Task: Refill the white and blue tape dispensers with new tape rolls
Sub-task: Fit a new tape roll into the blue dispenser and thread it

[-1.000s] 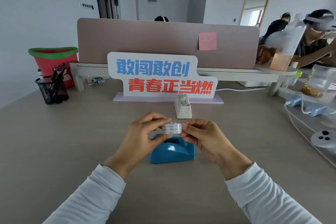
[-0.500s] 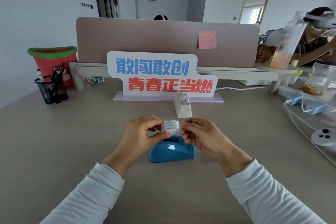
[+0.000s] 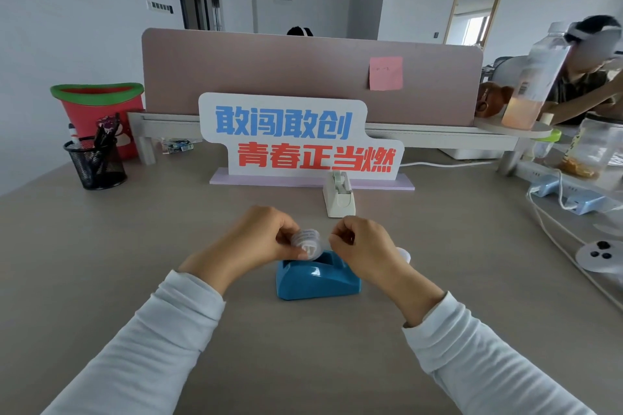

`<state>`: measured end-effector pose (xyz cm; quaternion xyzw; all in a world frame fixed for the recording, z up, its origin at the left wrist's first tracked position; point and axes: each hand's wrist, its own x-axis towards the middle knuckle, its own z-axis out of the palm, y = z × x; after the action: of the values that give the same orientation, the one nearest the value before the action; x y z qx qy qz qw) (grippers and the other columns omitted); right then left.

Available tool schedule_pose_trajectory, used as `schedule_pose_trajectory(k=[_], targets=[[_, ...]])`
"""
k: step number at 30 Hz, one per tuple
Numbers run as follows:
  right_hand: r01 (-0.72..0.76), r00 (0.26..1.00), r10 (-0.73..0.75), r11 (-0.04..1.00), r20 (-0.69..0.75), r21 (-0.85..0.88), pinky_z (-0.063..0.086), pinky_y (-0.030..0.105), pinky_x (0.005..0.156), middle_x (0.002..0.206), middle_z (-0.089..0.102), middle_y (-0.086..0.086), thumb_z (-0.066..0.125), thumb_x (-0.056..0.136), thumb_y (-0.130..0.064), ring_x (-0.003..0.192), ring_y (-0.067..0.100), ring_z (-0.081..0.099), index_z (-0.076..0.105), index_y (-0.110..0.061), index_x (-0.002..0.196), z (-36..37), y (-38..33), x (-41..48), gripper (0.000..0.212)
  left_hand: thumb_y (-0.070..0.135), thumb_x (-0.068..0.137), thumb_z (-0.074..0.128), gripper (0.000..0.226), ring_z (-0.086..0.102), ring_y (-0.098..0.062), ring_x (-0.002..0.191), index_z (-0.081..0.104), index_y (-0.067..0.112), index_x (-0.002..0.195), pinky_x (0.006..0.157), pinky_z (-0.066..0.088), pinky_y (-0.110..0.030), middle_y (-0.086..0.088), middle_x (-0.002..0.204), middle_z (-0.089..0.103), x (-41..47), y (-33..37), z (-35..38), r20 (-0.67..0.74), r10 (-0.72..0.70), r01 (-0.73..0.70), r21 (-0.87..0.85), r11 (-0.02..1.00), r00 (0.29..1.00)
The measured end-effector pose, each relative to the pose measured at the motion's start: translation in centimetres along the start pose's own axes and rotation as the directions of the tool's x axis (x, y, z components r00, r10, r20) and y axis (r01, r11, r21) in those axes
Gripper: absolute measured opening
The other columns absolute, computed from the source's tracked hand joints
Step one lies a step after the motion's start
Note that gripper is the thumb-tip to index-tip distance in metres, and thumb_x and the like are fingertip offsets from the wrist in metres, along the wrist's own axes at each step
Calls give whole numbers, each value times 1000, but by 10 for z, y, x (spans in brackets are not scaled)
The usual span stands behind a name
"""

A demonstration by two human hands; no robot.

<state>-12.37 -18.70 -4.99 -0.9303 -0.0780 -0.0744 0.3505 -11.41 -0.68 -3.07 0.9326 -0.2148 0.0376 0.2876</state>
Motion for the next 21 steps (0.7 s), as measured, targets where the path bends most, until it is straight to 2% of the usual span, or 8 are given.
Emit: schedule_pose_trajectory(k=[4, 10, 13, 17, 19, 21], targets=[[40, 999, -40, 999, -2, -27, 41, 24, 70, 92, 55, 0, 55, 86, -20, 82, 16, 52, 56, -16, 80, 6, 2, 2, 7, 25, 67, 78, 25, 64, -11, 71, 71, 15, 88, 69, 53, -27, -2, 83, 73, 4, 1, -4, 79, -14, 7, 89, 996, 997], [63, 998, -63, 997, -15, -37, 41, 24, 72, 95, 54, 1, 55, 86, -20, 85, 16, 51, 56, -16, 79, 7, 6, 3, 8, 23, 69, 77, 49, 60, -7, 77, 60, 18, 114, 78, 50, -24, 4, 90, 64, 1, -2, -1, 96, 6, -10, 38, 999, 995], [70, 997, -70, 996, -11, -58, 41, 24, 71, 94, 54, 1, 55, 85, -21, 85, 16, 50, 58, -15, 81, 8, 8, 3, 8, 21, 73, 73, 41, 59, -4, 79, 61, 23, 113, 76, 49, -21, 9, 89, 59, -2, -3, 0, 82, 53, -53, 1, 999, 995], [81, 997, -81, 994, -6, -77, 40, 24, 71, 93, 54, 1, 57, 84, -22, 86, 15, 49, 61, -16, 80, 9, 10, 2, 8, 25, 80, 67, 25, 58, -4, 80, 66, 26, 104, 65, 37, -8, 11, 96, 59, -5, -3, 3, 88, 155, -160, 52, 986, 984], [76, 997, -76, 994, 4, -78, 39, 24, 70, 93, 54, 1, 57, 84, -23, 86, 15, 49, 63, -17, 81, 9, 11, 2, 9, 23, 80, 66, 22, 59, -5, 80, 68, 25, 101, 66, 38, -10, 8, 96, 63, -5, -2, 3, 82, 174, -179, 65, 982, 981], [74, 997, -73, 994, 12, -77, 38, 24, 70, 93, 54, 1, 58, 84, -24, 88, 15, 48, 64, -17, 81, 9, 10, 2, 10, 20, 79, 67, 20, 60, -7, 78, 69, 23, 100, 70, 46, -18, 3, 96, 68, -5, -2, 2, 64, 195, -199, 83, 976, 979]])
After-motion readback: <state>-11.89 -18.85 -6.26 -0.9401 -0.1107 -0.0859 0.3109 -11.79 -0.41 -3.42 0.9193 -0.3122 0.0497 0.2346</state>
